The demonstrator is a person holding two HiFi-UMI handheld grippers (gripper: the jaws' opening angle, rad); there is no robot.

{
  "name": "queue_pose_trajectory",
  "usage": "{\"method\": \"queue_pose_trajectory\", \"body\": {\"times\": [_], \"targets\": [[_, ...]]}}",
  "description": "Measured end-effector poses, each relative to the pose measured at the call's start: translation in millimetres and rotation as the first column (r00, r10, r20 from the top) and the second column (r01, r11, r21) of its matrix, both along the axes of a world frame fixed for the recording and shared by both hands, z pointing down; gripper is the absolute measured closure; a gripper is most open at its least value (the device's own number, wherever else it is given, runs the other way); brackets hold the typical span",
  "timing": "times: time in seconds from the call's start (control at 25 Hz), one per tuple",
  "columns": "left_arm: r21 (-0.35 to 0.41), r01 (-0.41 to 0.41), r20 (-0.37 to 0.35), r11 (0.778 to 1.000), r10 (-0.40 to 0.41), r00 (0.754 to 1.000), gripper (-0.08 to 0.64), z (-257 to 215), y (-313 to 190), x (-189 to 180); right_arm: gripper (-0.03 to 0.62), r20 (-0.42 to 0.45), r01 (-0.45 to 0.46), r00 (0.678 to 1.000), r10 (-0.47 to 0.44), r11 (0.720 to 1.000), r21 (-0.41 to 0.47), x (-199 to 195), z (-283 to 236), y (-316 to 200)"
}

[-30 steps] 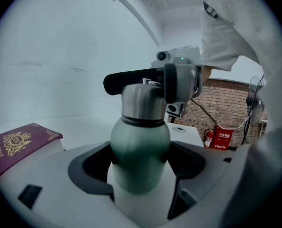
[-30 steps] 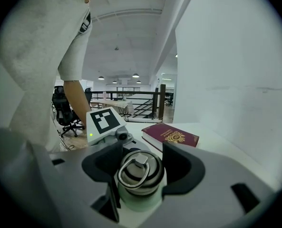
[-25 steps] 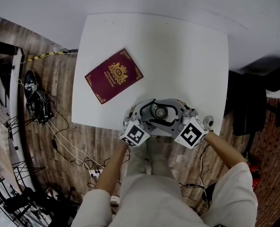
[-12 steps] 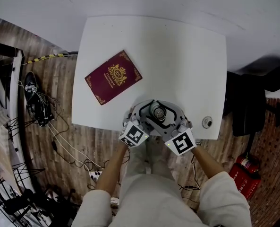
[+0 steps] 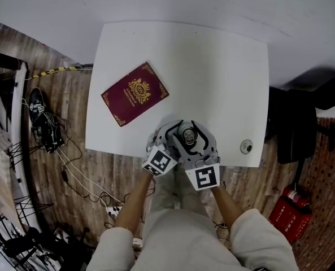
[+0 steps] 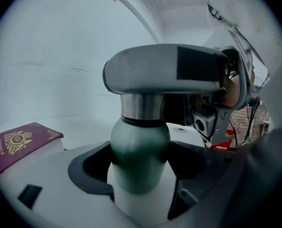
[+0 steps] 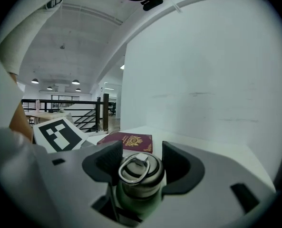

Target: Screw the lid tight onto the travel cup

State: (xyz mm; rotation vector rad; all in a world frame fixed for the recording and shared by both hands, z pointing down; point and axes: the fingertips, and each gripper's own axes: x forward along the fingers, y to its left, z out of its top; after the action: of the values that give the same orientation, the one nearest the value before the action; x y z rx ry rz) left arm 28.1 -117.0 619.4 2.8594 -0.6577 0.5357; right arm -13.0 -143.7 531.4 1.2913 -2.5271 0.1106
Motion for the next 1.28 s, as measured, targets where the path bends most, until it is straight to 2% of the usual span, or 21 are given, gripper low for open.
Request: {"method": "queue_pose_trajectory", "body": {"times": [0.12,0.24,0.36,0.44,0.52,0.6,0.72,0.84,1.0,1.28], "targets": [[0.004,0.006,-0.001,1.000,-0.006,1.000,0.209,-1,0,-1,0.337,-0.011,-0.073,0.997,0.073,0.997,0.016,2,-2,-1],[0.005,0.005,-0.004,1.000,-0.005,1.000,0.209,-1,0,0,0.337,0.016,-0.150,0.989,0.149,0.988,0.029,4,-4,-4],[0.005,0.005,-0.003,1.000,-0.005,1.000,0.209,-1,0,0,0.337,0.026,-0.167,0.986,0.166,0.985,0.034,5,-4,-4],[0.006,0.005,-0.003,1.000,-0.005,1.000,0.209,-1,0,0,0.334,0.052,-0.149,0.988,0.148,0.988,0.032,4,-6,-3],[0.006,0.005,-0.003,1.000,-0.005,1.000,0.209,-2,0,0,0.333,0.119,-0.111,0.987,0.110,0.994,-0.002,2,-6,-2],[0.003,0.004,0.001,1.000,-0.004,1.000,0.209,-2,0,-1,0.230,0.159,-0.036,0.986,0.039,0.999,-0.026,-1,-5,0],[0.003,0.003,0.003,1.000,-0.003,1.000,0.209,-1,0,-1,0.229,0.155,0.115,0.982,-0.110,0.993,-0.022,-5,-7,3],[0.007,0.001,0.000,1.000,-0.001,1.000,0.209,-2,1,0,0.238,0.110,0.266,0.958,-0.264,0.964,0.000,-6,-10,8],[0.002,0.000,0.000,1.000,0.000,1.000,0.209,-1,0,-1,0.249,0.049,0.435,0.900,-0.432,0.899,-0.051,-10,-4,19],[0.004,-0.005,0.002,1.000,0.005,1.000,0.209,-1,-1,0,0.264,-0.007,0.620,0.782,-0.624,0.779,-0.090,-15,-1,26]]}}
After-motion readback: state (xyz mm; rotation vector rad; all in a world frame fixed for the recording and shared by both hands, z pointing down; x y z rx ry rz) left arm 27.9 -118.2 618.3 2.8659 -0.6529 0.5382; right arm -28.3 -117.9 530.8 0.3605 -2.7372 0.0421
